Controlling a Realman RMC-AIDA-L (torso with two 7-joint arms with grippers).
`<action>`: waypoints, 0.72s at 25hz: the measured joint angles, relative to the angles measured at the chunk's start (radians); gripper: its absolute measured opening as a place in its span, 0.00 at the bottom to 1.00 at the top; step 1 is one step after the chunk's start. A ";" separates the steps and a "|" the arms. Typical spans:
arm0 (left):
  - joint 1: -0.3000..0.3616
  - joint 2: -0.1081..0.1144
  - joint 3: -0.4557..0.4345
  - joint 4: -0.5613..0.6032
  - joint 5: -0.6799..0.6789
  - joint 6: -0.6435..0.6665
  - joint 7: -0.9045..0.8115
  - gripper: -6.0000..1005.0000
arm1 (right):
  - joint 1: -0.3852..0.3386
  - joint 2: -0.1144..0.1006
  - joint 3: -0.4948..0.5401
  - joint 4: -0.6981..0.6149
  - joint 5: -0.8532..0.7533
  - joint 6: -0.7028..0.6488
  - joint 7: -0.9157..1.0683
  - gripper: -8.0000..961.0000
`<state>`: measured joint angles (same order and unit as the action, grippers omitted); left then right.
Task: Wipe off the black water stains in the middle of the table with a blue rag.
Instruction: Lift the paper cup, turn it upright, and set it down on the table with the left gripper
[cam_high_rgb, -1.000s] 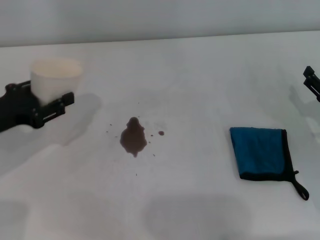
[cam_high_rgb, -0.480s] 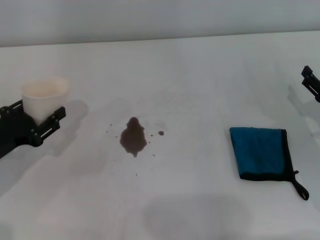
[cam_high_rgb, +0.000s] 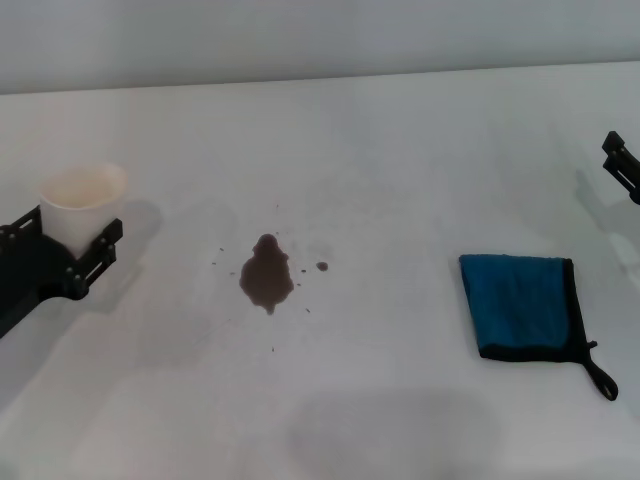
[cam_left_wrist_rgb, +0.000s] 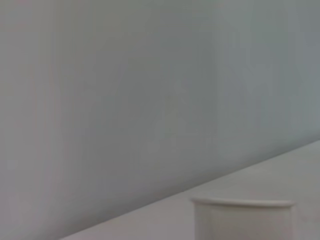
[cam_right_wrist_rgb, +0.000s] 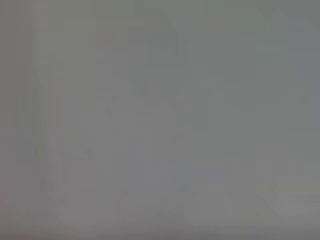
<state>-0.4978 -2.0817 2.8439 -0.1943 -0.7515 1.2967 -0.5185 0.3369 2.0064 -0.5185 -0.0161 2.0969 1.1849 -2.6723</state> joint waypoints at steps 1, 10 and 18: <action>0.000 0.000 0.000 0.010 -0.003 -0.011 0.010 0.55 | 0.000 0.000 0.000 -0.001 0.000 -0.002 0.000 0.91; 0.002 -0.001 0.000 0.094 -0.029 -0.101 0.105 0.54 | 0.001 0.000 0.001 -0.010 0.000 -0.010 -0.001 0.91; 0.019 -0.001 0.000 0.153 -0.057 -0.161 0.206 0.54 | 0.005 0.000 0.005 -0.019 0.000 -0.035 -0.001 0.91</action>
<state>-0.4789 -2.0827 2.8439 -0.0411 -0.8086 1.1356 -0.3130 0.3418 2.0064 -0.5139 -0.0352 2.0969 1.1502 -2.6737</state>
